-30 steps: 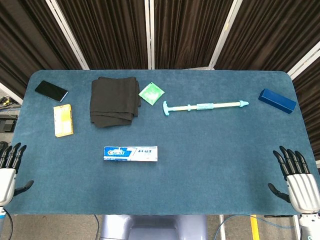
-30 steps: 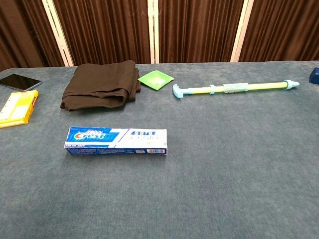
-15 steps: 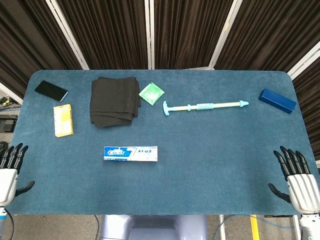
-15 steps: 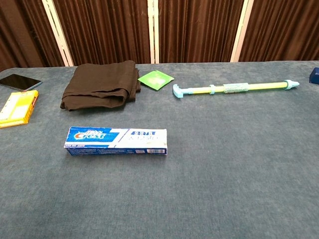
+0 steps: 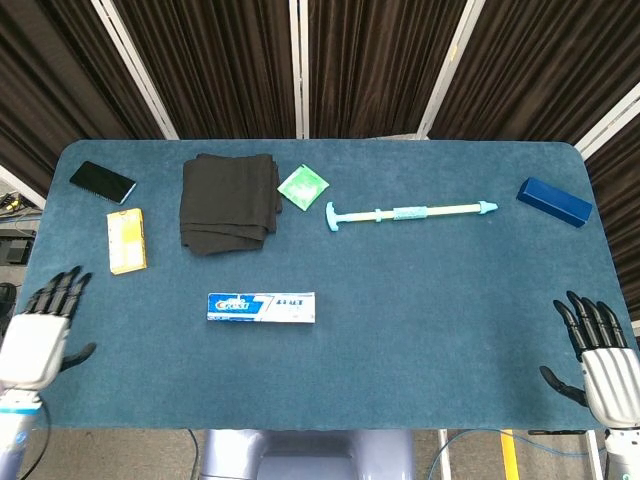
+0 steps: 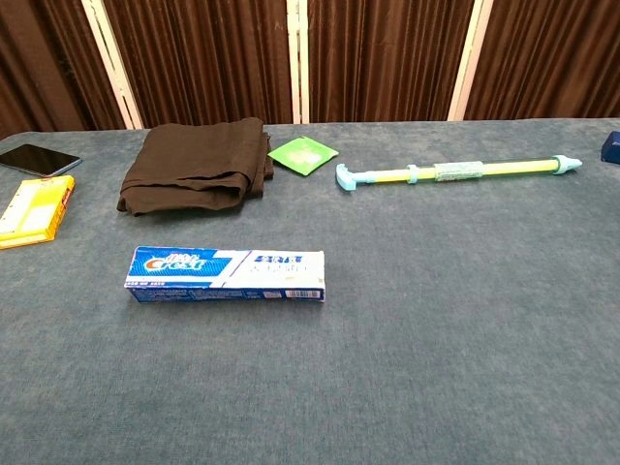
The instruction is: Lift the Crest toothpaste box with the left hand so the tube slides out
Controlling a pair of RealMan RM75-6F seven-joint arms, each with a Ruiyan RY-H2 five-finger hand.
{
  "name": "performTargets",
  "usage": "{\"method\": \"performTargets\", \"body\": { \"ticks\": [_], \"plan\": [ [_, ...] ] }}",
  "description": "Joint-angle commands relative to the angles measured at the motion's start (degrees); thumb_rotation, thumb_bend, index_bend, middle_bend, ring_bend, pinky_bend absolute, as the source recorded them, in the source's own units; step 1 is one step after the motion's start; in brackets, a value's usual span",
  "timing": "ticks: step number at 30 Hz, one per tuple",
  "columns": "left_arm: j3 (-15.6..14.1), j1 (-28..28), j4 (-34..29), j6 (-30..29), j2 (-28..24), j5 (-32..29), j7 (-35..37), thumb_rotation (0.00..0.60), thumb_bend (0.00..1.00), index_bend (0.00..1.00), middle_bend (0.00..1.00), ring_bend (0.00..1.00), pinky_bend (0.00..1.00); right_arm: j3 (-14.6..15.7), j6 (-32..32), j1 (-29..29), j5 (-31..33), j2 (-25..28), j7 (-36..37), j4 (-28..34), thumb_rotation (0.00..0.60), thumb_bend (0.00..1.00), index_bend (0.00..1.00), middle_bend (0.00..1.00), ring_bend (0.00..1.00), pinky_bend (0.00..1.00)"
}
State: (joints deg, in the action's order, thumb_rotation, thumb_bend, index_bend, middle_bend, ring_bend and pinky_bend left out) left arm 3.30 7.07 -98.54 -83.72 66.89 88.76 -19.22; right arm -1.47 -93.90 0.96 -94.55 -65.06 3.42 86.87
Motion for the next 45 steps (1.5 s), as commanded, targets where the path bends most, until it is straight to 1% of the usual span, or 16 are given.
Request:
{"method": "performTargets", "body": {
  "ticks": [1,4,6,8,11,15,16,18,22,30,35,40,45],
  "plan": [
    [2.55,4.48,-4.79,5.95,-0.55,-2.93,-4.41,0.600,0.09,0.02,0.01,0.08,0.21,-0.01,-0.11,-0.06,0.00,0.29,0.68,0.12,0.600,0.08,0.06,0.00,0.00,0.00],
    [4.24,7.52,-6.88,10.36,-0.07,-6.66,-8.09,0.600,0.09,0.03,0.02,0.08,0.21,0.00,-0.15,-0.07,-0.02,0.54,1.59,0.11,0.600,0.08,0.07,0.00,0.00,0.00],
    [5.25,9.73,-8.17,13.53,0.59,-9.72,-10.72,0.600,0.12,0.04,0.03,0.09,0.22,-0.09,-0.25,-0.08,0.05,0.74,2.25,0.16,0.600,0.08,0.07,0.00,0.00,0.00],
    [5.80,11.22,-8.85,15.63,1.19,-11.74,-12.21,0.600,0.15,0.05,0.03,0.10,0.22,-0.15,-0.30,-0.10,0.15,0.87,2.77,0.18,0.600,0.08,0.07,0.00,0.00,0.00],
    [6.79,14.60,-9.83,19.68,3.08,-16.43,-16.44,0.600,0.15,0.05,0.03,0.10,0.22,-0.19,-0.22,-0.08,0.33,1.15,3.85,0.15,0.600,0.08,0.07,0.00,0.00,0.00],
    [7.33,17.86,-10.07,22.18,5.84,-21.25,-21.66,0.600,0.15,0.05,0.03,0.10,0.22,-0.19,-0.02,-0.02,0.45,1.42,4.77,0.13,0.600,0.08,0.07,0.00,0.00,0.00],
    [7.34,18.29,-10.09,22.46,6.27,-21.79,-22.34,0.600,0.15,0.04,0.03,0.10,0.22,-0.23,-0.03,-0.01,0.48,1.47,4.90,0.14,0.600,0.08,0.07,0.00,0.00,0.00],
    [7.25,20.28,-9.98,23.39,8.38,-24.70,-25.99,0.600,0.15,0.02,0.01,0.09,0.21,-0.28,-0.08,-0.04,0.60,1.69,5.71,0.11,0.600,0.08,0.07,0.00,0.00,0.00],
    [7.11,22.86,-9.80,23.45,11.69,-29.92,-30.68,0.600,0.15,0.01,0.00,0.09,0.21,-0.54,-0.44,-0.18,0.94,2.12,7.18,0.08,0.600,0.08,0.07,0.00,0.00,0.00],
    [6.67,27.61,-7.66,22.88,17.38,-39.39,-36.38,0.600,0.15,0.02,0.00,0.09,0.21,-0.67,-0.64,-0.30,1.15,2.70,9.31,-0.08,0.600,0.08,0.07,0.00,0.00,0.00],
    [6.05,29.49,-5.62,21.69,20.18,-41.71,-37.95,0.600,0.15,0.08,0.03,0.09,0.21,-0.89,-0.57,-0.37,1.72,3.10,10.69,-0.25,0.600,0.08,0.07,0.00,0.00,0.00],
    [6.09,31.59,-3.00,20.61,23.20,-44.64,-39.33,0.600,0.16,0.10,0.05,0.10,0.22,-1.45,-1.38,-0.74,2.44,3.84,13.07,-0.33,0.600,0.08,0.07,0.00,0.00,0.00],
    [5.67,33.30,-1.58,19.89,25.18,-46.09,-40.58,0.600,0.17,0.12,0.07,0.12,0.22,-1.80,-1.83,-0.94,2.83,4.14,15.11,-0.69,0.600,0.08,0.07,0.00,0.00,0.00]
  ]
}}
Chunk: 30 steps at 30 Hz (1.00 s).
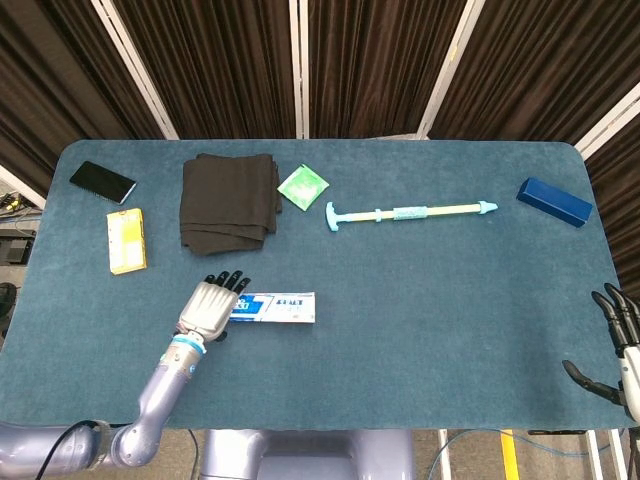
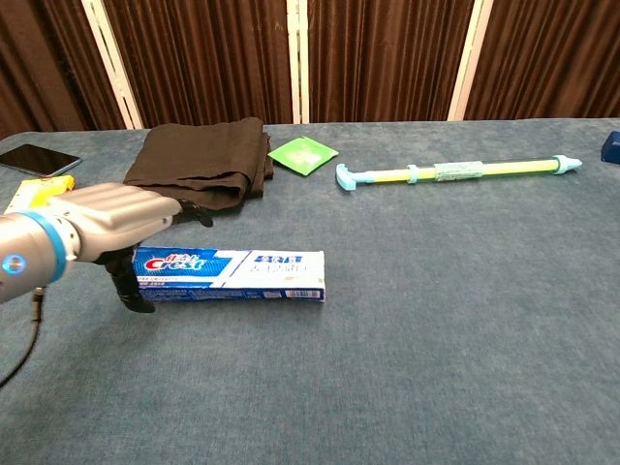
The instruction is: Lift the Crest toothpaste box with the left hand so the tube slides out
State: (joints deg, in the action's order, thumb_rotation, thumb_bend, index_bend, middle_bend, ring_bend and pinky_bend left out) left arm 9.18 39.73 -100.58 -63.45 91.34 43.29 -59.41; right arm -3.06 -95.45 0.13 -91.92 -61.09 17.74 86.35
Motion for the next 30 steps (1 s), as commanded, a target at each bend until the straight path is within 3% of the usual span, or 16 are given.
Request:
{"method": "performTargets", "body": {
  "ticks": [1,7,12,14,23,30],
  "plan": [
    [-0.33,0.93,0.72,-0.41,1.07,-0.88,-0.58,0.600,0.17,0.12,0.07,0.12,0.22,-0.28,-0.37,-0.15,0.27,0.23,1.10,-0.25,0.600,0.08,0.07,0.00,0.00,0.00],
    [-0.59,2.49,2.90,-0.63,3.25,-2.67,-1.09,0.600,0.18,0.15,0.09,0.13,0.23,-0.42,-0.79,-0.37,0.28,0.53,2.21,-0.47,0.600,0.08,0.07,0.00,0.00,0.00],
    [-1.03,3.34,5.21,-0.63,4.93,-2.61,0.05,0.600,0.37,0.22,0.14,0.17,0.26,-0.33,-0.87,-0.42,-0.02,0.57,2.46,-0.44,0.600,0.08,0.07,0.00,0.00,0.00],
    [-1.02,3.35,5.86,-0.75,5.47,-2.34,1.24,0.600,0.41,0.26,0.17,0.20,0.28,-0.38,-0.85,-0.42,0.04,0.68,2.81,-0.35,0.600,0.08,0.07,0.00,0.00,0.00],
    [-2.35,2.81,8.30,-2.43,6.96,1.18,4.95,0.600,0.42,0.42,0.32,0.32,0.38,-0.26,-1.36,-0.67,-0.49,0.85,2.86,-0.06,0.600,0.08,0.07,0.00,0.00,0.00],
    [-2.84,2.31,8.30,-3.87,6.17,4.55,7.24,0.600,0.42,0.43,0.33,0.33,0.39,-0.47,-1.61,-0.84,-0.23,1.01,3.05,0.09,0.600,0.08,0.07,0.00,0.00,0.00]
  ]
}}
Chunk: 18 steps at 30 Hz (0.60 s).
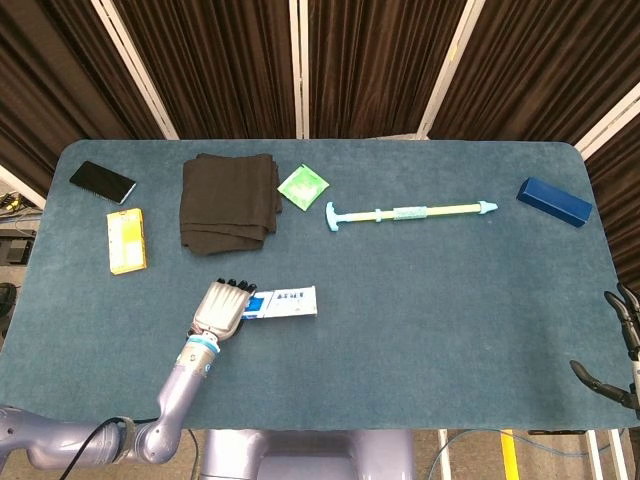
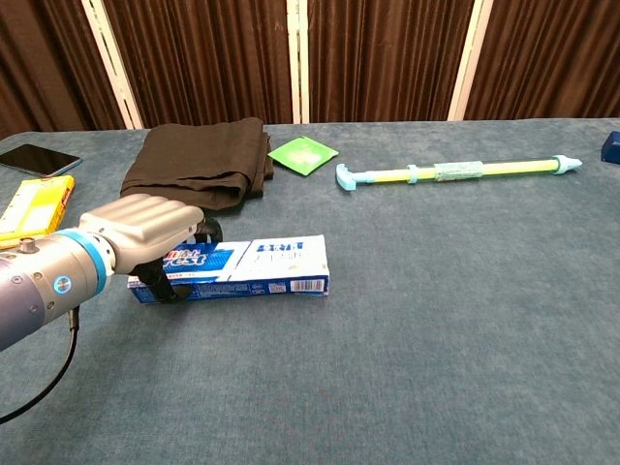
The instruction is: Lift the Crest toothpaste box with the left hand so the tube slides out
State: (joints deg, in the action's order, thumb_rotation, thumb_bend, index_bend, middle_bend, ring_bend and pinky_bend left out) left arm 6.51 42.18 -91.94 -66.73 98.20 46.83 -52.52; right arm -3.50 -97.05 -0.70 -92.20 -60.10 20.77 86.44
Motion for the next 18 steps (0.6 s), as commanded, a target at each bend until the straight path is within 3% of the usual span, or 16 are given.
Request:
{"method": "performTargets", "body": {
  "ticks": [1,7,18],
  "plan": [
    [-0.22,-0.14,-0.67,-0.77,-1.12,1.48,0.41,0.600,0.42,0.43,0.33,0.33,0.39,-0.05,-0.03,-0.02,0.02,0.04,0.03,0.01,0.600,0.08,0.07,0.00,0.00,0.00],
    [-1.44,0.55,-3.63,-1.52,-6.02,5.39,-1.87,0.600,0.42,0.43,0.33,0.33,0.39,-0.07,-0.08,-0.07,0.00,0.03,-0.02,0.05,0.600,0.08,0.08,0.00,0.00,0.00],
    [-4.04,4.22,-13.12,2.79,-23.99,10.04,-9.03,0.600,0.42,0.42,0.31,0.33,0.37,-0.15,-0.46,-0.25,-0.18,0.13,0.32,0.19,0.600,0.08,0.08,0.00,0.00,0.00]
  ]
}}
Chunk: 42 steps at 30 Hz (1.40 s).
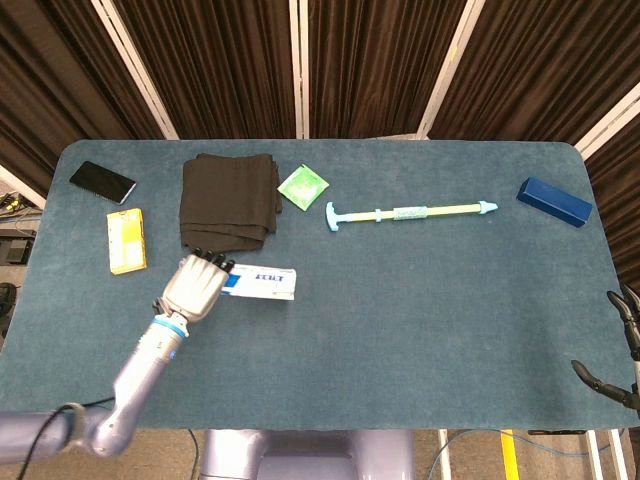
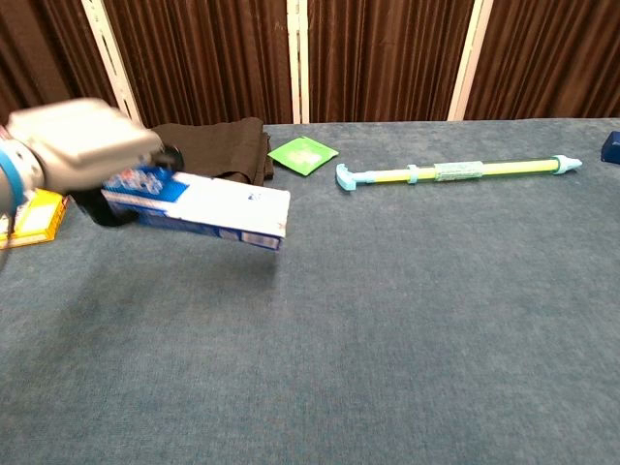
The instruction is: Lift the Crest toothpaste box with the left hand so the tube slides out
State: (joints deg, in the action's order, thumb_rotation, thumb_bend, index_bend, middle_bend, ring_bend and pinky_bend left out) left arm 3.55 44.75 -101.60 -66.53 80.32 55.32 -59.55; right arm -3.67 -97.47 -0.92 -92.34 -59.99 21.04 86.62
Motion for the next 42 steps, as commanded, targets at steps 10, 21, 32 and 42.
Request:
{"method": "performTargets", "body": {
  "ticks": [10,21,32,42],
  "plan": [
    [-1.31,3.65,-8.86,7.79,-20.48,6.63,1.61,0.600,0.42,0.42,0.30,0.31,0.36,0.13,0.21,0.10,-0.37,-0.21,-0.58,0.05,0.600,0.08,0.08,0.00,0.00,0.00],
    [-2.16,5.32,-11.74,7.86,-29.97,16.56,-4.07,0.600,0.42,0.41,0.28,0.29,0.35,0.31,0.24,0.12,-0.79,-0.52,-1.53,0.20,0.600,0.08,0.08,0.00,0.00,0.00],
    [-0.24,4.43,-13.47,5.18,-34.08,19.40,-4.70,0.600,0.42,0.41,0.28,0.29,0.35,0.26,-0.02,0.05,-0.90,-0.52,-1.37,0.24,0.600,0.08,0.08,0.00,0.00,0.00],
    [0.02,1.24,-15.72,5.68,-31.41,16.09,5.17,0.600,0.42,0.41,0.28,0.29,0.35,0.42,-0.14,0.01,-1.29,-0.58,-2.12,0.52,0.600,0.08,0.08,0.00,0.00,0.00]
  ]
}}
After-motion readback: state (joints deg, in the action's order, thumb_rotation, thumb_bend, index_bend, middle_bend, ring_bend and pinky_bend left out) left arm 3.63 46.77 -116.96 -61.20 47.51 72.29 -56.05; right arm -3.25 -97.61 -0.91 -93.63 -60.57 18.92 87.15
